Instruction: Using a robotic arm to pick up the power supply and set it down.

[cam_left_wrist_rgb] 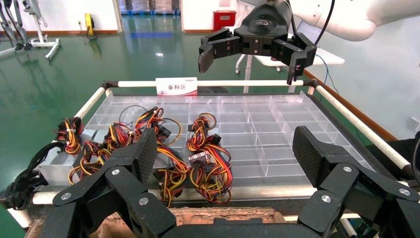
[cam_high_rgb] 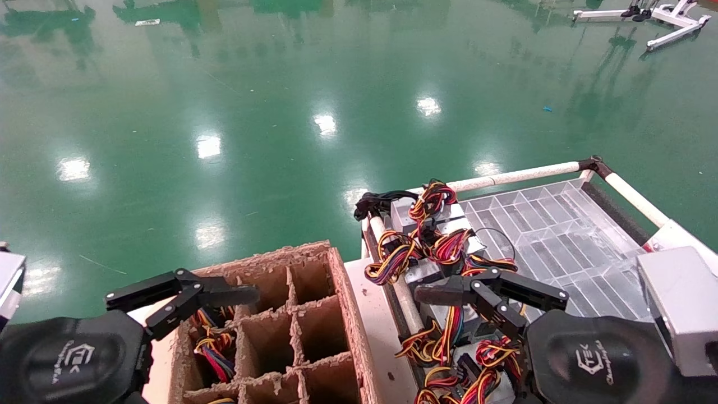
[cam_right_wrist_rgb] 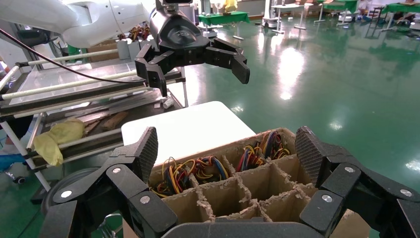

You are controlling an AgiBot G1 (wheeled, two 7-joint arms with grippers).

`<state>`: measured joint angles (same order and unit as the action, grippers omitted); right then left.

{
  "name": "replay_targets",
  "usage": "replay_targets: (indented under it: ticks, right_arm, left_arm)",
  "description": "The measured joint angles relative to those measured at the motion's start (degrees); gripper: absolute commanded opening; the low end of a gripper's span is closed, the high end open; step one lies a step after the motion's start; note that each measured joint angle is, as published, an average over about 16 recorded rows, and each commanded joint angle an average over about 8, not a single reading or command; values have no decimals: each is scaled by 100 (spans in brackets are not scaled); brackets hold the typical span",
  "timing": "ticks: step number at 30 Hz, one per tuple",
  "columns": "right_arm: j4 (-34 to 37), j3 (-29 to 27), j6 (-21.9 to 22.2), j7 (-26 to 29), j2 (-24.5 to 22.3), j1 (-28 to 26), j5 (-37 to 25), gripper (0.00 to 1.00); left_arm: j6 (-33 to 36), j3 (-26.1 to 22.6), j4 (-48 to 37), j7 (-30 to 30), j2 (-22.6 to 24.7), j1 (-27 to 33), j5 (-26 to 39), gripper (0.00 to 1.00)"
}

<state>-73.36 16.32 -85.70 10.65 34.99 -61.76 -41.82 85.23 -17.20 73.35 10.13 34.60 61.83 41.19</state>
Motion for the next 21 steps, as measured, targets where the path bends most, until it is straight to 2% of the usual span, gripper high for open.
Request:
replay_targets:
  ticks: [13, 21]
  right_arm:
    - [7, 28, 2, 5, 15, 6, -47, 100]
    - [171, 229, -85, -7, 210, -25, -258, 100]
  left_arm:
    - [0, 0, -1, 0, 0, 0, 0, 0]
    - [1, -2, -3, -2, 0, 2, -1, 0]
